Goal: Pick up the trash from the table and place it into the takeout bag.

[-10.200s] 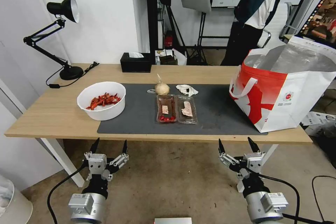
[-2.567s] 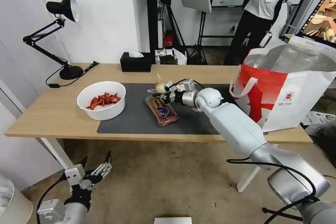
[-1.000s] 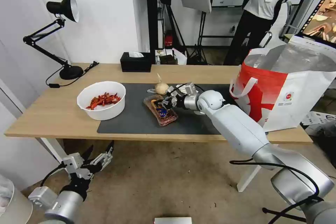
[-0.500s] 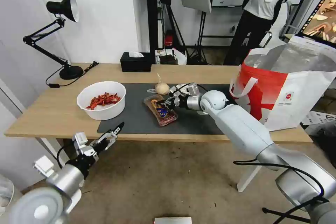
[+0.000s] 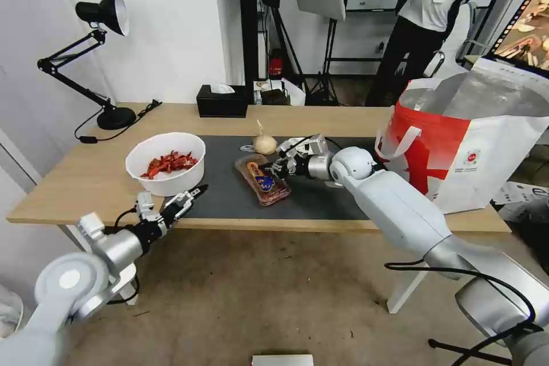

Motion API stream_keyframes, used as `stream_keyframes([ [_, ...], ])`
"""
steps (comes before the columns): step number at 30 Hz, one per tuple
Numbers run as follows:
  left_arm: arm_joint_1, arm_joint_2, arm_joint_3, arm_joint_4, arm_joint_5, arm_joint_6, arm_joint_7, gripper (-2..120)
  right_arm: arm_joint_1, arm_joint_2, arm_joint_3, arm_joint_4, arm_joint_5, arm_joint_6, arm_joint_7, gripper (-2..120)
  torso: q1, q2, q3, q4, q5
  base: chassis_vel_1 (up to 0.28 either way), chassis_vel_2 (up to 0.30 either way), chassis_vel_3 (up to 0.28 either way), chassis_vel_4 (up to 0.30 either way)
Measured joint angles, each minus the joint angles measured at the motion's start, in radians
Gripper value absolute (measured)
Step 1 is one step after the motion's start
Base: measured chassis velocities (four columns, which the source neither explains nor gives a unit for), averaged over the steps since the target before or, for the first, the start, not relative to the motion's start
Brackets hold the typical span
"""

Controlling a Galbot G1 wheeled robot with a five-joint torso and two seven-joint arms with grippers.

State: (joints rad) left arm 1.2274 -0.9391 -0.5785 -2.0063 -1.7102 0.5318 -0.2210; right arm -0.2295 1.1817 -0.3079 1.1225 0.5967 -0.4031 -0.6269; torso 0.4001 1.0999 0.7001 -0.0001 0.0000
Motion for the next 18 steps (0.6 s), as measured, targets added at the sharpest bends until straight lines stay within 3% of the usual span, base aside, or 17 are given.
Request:
stream_keyframes([
  [18, -0.185, -0.029, 0.166, 0.095, -0.016, -0.007, -0.040, 100, -0.001, -0.020, -0.007, 0.019, 0.009, 0.000, -0.002, 0, 0.000, 0.000, 0.000, 0.0001, 0.0000, 0.000, 0.000, 0.000, 0.000],
])
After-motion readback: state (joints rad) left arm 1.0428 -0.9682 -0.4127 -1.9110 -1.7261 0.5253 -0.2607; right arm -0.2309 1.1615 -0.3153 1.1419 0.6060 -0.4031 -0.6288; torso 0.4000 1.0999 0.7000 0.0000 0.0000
